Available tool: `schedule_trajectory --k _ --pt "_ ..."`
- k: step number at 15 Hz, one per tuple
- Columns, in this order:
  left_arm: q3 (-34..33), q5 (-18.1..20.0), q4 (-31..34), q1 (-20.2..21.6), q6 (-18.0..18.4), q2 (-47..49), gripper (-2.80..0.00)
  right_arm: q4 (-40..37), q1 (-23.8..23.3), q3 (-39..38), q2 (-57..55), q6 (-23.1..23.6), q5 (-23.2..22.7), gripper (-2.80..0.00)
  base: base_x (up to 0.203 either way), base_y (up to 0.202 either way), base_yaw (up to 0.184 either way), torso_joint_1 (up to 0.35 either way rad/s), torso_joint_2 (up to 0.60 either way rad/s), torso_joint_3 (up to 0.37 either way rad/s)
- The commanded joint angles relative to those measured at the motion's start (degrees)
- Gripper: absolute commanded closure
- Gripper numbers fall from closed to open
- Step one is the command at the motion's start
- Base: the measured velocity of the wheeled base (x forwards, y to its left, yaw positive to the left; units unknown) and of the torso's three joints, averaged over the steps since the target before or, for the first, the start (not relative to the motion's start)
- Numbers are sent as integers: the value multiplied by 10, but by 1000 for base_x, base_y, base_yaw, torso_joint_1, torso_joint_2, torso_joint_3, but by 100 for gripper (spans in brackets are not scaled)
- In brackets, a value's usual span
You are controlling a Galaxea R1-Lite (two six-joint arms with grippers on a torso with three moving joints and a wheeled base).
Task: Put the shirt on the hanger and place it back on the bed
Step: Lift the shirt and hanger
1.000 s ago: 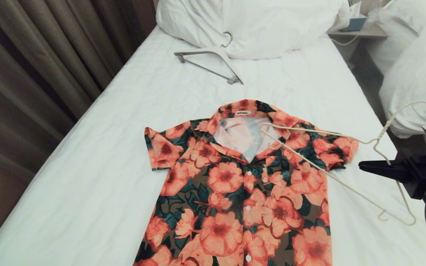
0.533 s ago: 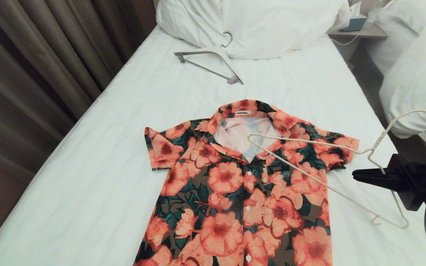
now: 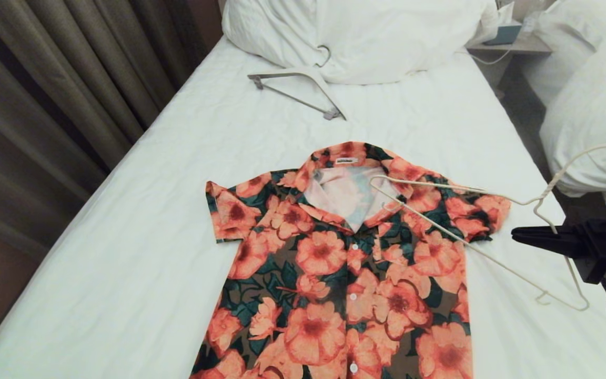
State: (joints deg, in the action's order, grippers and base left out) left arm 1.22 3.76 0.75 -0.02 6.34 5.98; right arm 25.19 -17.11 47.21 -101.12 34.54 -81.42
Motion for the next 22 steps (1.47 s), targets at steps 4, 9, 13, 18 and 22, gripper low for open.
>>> schedule_trajectory --k 4,9,13,18,22 --pt "139 70 -19 -12 -47 182 0 1 -3 24 -7 2 -4 0 0 0 0 0 0 0" --pt "187 157 -164 -59 -113 514 0 0 -4 46 0 1 -4 0 0 0 0 0 0 0" --pt "316 177 -235 -160 -203 745 0 -2 1 56 -2 0 -4 0 0 0 0 0 0 0" --pt "510 181 -271 -199 -252 963 0 -3 5 73 -13 0 -1 0 0 0 0 0 0 0" --pt "627 163 -274 -195 -258 1074 0 -3 -7 75 -12 0 0 0 0 0 0 0 0 0"
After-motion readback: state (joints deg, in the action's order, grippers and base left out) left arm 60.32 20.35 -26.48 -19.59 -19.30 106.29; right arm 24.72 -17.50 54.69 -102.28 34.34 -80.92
